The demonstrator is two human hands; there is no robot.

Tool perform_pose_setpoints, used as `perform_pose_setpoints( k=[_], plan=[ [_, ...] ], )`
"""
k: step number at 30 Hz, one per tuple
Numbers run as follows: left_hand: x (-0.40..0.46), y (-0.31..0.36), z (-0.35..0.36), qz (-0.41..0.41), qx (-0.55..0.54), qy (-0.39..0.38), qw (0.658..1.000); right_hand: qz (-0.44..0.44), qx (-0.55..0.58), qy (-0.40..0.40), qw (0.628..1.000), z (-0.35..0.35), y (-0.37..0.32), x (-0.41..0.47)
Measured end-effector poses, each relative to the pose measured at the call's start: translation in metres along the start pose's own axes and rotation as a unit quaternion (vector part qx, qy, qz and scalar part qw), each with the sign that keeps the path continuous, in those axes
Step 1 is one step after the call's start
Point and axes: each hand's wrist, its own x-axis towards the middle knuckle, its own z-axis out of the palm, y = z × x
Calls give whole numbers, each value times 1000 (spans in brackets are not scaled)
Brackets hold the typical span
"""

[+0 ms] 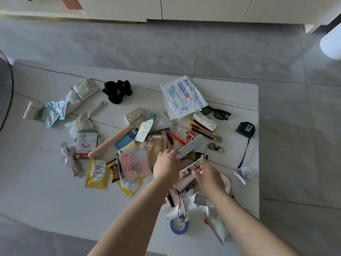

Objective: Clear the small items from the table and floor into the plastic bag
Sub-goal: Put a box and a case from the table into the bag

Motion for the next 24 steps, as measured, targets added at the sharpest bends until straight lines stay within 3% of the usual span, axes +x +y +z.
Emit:
perform_pose_setpoints(
  k=[8, 14, 19, 24],
  plan=[
    [58, -3, 27, 23, 70, -13, 997, 85, 55, 84, 991, 30, -6, 37],
    [59, -8, 29, 50, 80, -16, 995, 70, 79, 118, 987, 37, -3, 34],
    [38, -18, 19, 5, -19, -42, 999, 53, 74, 123, 988, 25, 6, 22],
    [13, -46, 17, -61, -92, -25, 994, -20, 109, 89, 990, 26, 10, 19]
  ],
)
